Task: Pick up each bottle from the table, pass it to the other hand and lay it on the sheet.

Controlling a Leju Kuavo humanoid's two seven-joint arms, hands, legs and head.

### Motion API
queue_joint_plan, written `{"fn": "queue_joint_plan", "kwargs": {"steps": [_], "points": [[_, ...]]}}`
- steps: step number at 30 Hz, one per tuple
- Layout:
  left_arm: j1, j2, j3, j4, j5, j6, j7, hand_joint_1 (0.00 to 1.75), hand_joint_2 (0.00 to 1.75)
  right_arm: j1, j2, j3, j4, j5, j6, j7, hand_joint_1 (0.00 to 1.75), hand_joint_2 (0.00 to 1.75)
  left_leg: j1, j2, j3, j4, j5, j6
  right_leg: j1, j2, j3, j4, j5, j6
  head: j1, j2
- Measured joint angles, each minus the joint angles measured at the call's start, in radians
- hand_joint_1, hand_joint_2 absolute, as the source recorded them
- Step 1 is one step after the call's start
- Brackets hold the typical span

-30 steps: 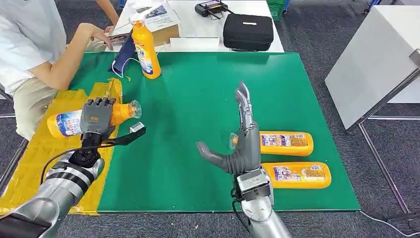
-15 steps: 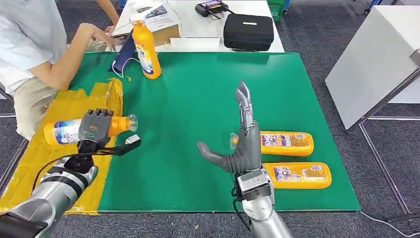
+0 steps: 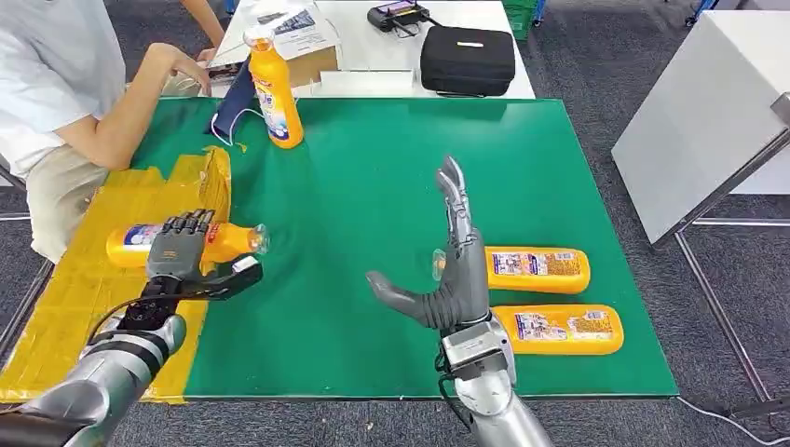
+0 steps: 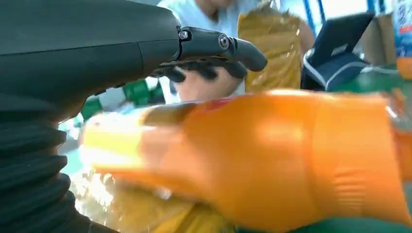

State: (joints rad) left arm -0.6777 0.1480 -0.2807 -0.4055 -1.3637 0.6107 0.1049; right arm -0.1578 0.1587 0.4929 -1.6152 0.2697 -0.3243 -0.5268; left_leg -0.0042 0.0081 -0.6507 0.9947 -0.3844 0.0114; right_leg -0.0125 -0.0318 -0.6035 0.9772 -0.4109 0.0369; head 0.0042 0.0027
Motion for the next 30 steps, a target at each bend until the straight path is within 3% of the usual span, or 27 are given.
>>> {"fn": "queue_joint_plan", "kwargs": {"steps": [9, 14, 17, 20, 23, 30], "points": [[0.004, -0.016, 0.053, 0.007, 0.024, -0.021, -0.016, 0.00, 1.75, 0.000, -0.001, 0.006, 0.000, 0.003, 0.000, 0.000, 0.00, 1.75, 0.000, 0.000, 0.000, 0.000, 0.000, 0.000, 0.000, 0.000, 0.000, 0.000, 0.000, 0.000, 0.000, 0.000], [-0.004, -0.031, 0.114, 0.007, 0.137, -0.115, -0.089, 0.00, 1.75, 0.000, -0.001, 0.006, 0.000, 0.013, 0.000, 0.002, 0.00, 1.75, 0.000, 0.000, 0.000, 0.000, 0.000, 0.000, 0.000, 0.000, 0.000, 0.000, 0.000, 0.000, 0.000, 0.000], [-0.005, -0.046, 0.164, 0.004, 0.222, -0.159, -0.189, 0.00, 1.75, 0.001, -0.001, 0.006, 0.000, 0.024, 0.000, 0.003, 0.00, 1.75, 0.000, 0.000, 0.001, 0.000, 0.000, 0.000, 0.000, 0.000, 0.001, 0.000, 0.000, 0.000, 0.000, 0.000], [0.006, -0.070, 0.236, -0.025, 0.451, -0.259, -0.447, 0.00, 1.75, 0.001, -0.004, 0.006, 0.000, 0.032, -0.002, 0.003, 0.00, 1.75, 0.000, 0.000, 0.001, 0.000, 0.000, 0.000, 0.000, 0.000, 0.001, 0.000, 0.000, 0.000, 0.000, 0.000], [0.087, -0.108, 0.315, -0.172, 0.731, -0.379, -0.657, 0.00, 1.75, 0.006, -0.012, 0.005, 0.000, 0.057, -0.013, 0.001, 0.00, 1.75, -0.001, 0.000, 0.001, 0.000, 0.000, 0.000, -0.001, 0.000, 0.001, 0.000, 0.000, 0.000, 0.000, 0.000], [0.324, -0.151, 0.325, -0.648, 1.006, -0.497, -0.687, 0.00, 1.75, 0.014, -0.045, -0.028, 0.004, 0.186, -0.043, 0.057, 0.00, 1.75, -0.001, 0.001, 0.000, 0.000, -0.002, 0.001, -0.001, 0.001, 0.000, -0.001, -0.001, 0.000, 0.000, 0.000]]}}
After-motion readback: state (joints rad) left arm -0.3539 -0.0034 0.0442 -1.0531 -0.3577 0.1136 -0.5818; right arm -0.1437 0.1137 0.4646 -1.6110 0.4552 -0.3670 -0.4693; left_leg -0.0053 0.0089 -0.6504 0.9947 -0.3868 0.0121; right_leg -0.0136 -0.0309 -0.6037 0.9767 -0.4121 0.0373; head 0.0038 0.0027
